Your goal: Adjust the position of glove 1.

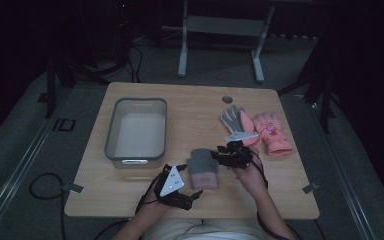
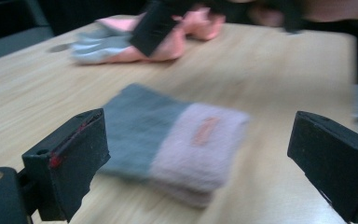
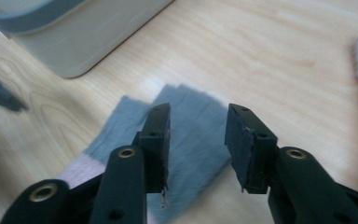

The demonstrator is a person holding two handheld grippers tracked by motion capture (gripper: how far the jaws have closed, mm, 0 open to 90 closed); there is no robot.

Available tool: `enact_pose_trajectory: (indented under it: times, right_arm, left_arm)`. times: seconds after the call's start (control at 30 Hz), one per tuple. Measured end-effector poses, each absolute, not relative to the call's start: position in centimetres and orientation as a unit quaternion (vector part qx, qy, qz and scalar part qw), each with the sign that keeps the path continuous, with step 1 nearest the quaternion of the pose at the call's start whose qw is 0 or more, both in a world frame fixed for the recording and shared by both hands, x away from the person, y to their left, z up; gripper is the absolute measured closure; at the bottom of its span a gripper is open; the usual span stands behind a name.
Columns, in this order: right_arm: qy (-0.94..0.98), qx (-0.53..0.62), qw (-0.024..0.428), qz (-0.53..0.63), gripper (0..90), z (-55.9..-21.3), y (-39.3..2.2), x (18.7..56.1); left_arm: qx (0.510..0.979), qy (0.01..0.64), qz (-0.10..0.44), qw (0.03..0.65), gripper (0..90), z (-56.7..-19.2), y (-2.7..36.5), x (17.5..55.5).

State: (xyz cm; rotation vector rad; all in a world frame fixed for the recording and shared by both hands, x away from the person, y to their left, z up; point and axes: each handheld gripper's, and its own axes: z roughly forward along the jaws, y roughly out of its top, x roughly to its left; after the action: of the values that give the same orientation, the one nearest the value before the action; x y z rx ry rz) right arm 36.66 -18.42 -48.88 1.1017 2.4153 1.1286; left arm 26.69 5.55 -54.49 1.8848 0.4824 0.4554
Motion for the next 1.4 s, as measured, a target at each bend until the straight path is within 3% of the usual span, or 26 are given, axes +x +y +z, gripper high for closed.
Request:
enact_pose_trajectory:
  times: [0.4, 0.63, 0.83, 1.0, 1.2, 1.33, 1.4]
  right_arm:
    - [0.844, 0.379, 0.095, 0.368, 50.3, -51.2, -18.7, 40.7]
    - [0.846, 0.393, 0.080, 0.352, 41.8, -53.1, -18.0, 41.7]
    - [0.856, 0.389, 0.083, 0.331, 34.6, -53.9, -17.6, 41.8]
    - [0.857, 0.394, 0.087, 0.321, 34.4, -54.4, -17.4, 41.6]
    - [0.854, 0.398, 0.073, 0.328, 40.3, -54.6, -17.5, 41.6]
    - [0.854, 0.397, 0.037, 0.334, 60.7, -54.4, -17.2, 41.7]
    - [0.852, 0.402, 0.019, 0.336, 66.5, -54.4, -17.0, 41.8]
  left_arm:
    - [0.883, 0.109, 0.157, 0.430, 5.7, -54.2, 2.3, 29.0]
    - [0.899, 0.062, 0.176, 0.396, 30.4, -54.5, 1.3, 29.5]
    - [0.910, 0.029, 0.218, 0.352, 34.2, -55.0, 0.5, 29.2]
    - [0.912, 0.021, 0.231, 0.339, 40.4, -55.3, 0.3, 29.1]
    - [0.911, 0.008, 0.253, 0.327, 52.2, -55.6, 0.2, 29.2]
    - [0.915, 0.012, 0.244, 0.321, 58.5, -55.2, 0.2, 29.5]
    - [0.919, 0.028, 0.223, 0.324, 65.2, -54.7, 0.3, 30.0]
